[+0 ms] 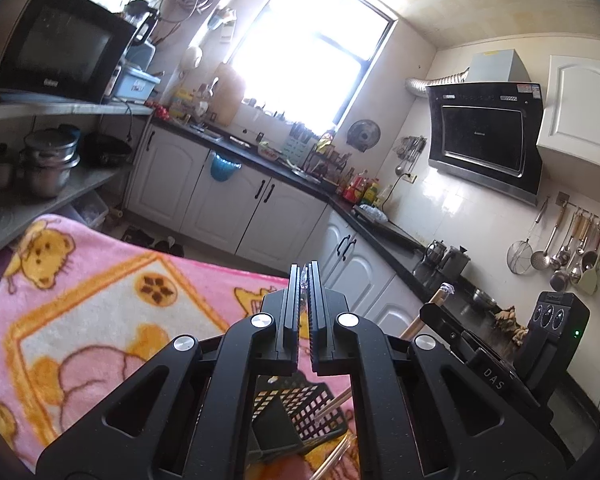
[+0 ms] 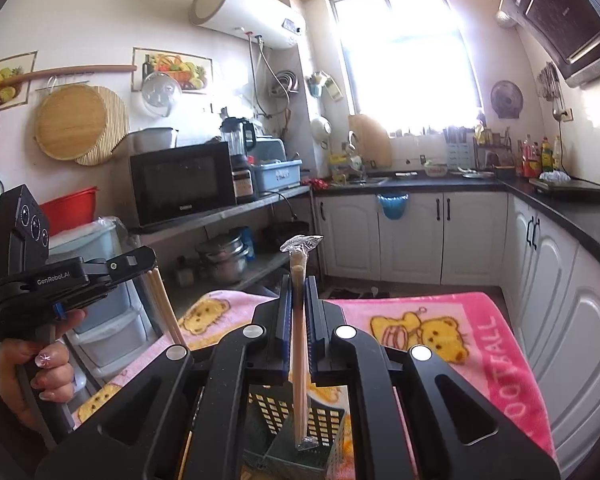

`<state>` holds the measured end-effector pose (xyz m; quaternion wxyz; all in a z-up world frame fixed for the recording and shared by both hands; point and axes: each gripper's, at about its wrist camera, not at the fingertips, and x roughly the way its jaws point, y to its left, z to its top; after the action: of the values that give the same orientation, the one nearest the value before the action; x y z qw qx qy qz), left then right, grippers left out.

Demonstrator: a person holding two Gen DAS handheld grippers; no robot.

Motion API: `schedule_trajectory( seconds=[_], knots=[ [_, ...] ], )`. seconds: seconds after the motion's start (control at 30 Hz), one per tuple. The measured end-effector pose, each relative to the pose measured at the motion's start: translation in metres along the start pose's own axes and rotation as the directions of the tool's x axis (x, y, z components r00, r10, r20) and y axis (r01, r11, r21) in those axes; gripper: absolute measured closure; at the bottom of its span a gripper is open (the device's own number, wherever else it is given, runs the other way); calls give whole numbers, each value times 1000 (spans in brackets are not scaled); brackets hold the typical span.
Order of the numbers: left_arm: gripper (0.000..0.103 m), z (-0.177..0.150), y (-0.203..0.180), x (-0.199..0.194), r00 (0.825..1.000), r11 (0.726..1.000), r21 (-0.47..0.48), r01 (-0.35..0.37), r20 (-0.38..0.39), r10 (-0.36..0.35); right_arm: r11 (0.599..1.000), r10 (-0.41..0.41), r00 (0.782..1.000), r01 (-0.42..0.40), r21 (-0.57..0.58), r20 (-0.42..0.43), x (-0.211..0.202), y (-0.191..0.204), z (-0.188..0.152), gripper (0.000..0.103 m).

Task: Organize utensils
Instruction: 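Lift the chopstick with the right gripper and lower it upright into the green caddy, then open the right gripper to release the chopstick inside the caddy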

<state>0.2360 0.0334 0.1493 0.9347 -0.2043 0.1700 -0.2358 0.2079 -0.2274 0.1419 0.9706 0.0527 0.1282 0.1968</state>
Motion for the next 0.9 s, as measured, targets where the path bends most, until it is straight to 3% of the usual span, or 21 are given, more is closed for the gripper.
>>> schedule_trajectory(
  seconds=[0.43,0.57,0.7,0.83,0.9],
  knots=[
    [101,-33,18,11,997,999,-33,-27,-67,25,999,-14,999,16,38,-50,13,-1,-28,95],
    [101,-37,20,9,996,999,-32,-38,-76,36,999,-17,998,20,51,-58,10,-3,-33,81],
    [101,-40,22,7,995,998,-29,-61,-86,58,998,-28,998,31,50,-62,7,-3,-38,78],
    [84,-44,23,1,994,997,-31,-73,-89,70,997,-39,997,43,58,-68,2,-6,-41,70],
    [81,-47,23,-1,992,996,-22,-87,-96,84,997,-48,996,52,61,-73,0,-7,-42,66]
  ],
)
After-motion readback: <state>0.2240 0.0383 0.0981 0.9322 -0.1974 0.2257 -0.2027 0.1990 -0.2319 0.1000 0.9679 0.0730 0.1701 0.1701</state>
